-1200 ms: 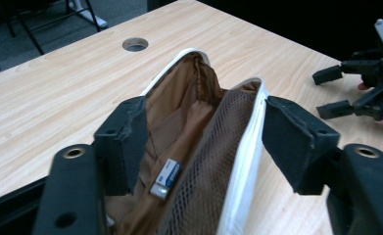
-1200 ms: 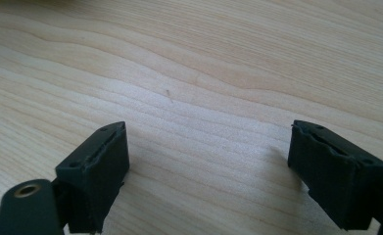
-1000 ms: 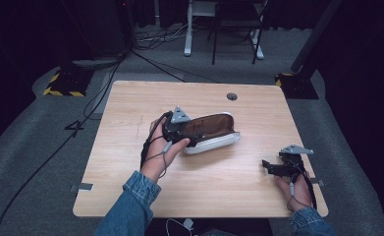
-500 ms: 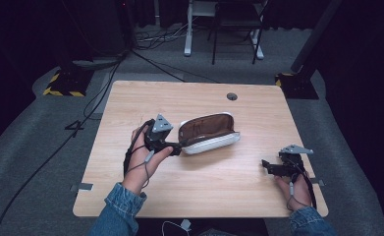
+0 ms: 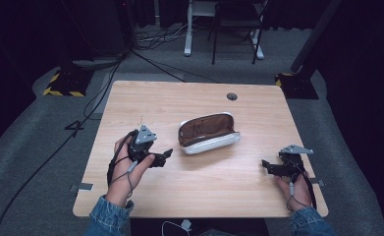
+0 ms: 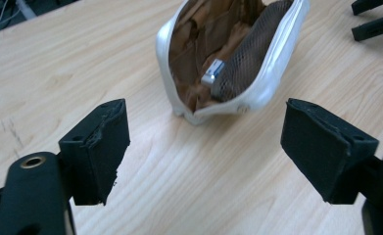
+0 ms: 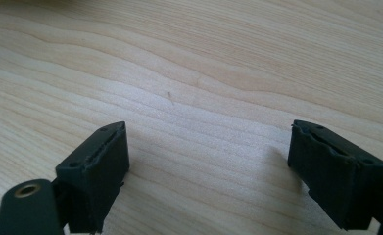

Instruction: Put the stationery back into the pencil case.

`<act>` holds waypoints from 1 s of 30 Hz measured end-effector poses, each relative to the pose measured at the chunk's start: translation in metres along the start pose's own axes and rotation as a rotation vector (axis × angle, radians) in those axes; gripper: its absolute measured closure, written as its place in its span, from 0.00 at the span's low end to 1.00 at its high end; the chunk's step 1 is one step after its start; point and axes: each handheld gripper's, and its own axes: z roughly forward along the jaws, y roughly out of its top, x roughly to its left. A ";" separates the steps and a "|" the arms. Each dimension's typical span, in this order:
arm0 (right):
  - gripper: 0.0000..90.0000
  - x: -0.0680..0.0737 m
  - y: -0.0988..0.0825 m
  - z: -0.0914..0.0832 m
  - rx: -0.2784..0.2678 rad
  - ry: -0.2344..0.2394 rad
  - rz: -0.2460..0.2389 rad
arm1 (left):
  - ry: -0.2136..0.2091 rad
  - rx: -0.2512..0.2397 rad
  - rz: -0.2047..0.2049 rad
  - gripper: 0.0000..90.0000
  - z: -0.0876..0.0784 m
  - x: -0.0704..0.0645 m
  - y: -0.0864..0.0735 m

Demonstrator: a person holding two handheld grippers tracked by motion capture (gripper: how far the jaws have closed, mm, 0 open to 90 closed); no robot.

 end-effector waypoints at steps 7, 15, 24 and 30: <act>0.18 0.000 0.000 0.000 0.000 0.000 0.000 | 0.016 0.022 -0.009 0.19 -0.009 -0.002 -0.023; 0.18 0.000 0.000 0.000 0.000 0.000 -0.001 | 0.047 0.094 -0.018 0.20 -0.008 0.007 -0.056; 0.18 0.000 0.000 0.000 -0.002 0.001 -0.002 | 0.061 0.114 -0.056 0.21 -0.003 0.017 -0.088; 0.18 0.000 0.000 0.000 -0.002 0.001 -0.002 | 0.065 0.137 -0.049 0.20 0.002 0.019 -0.100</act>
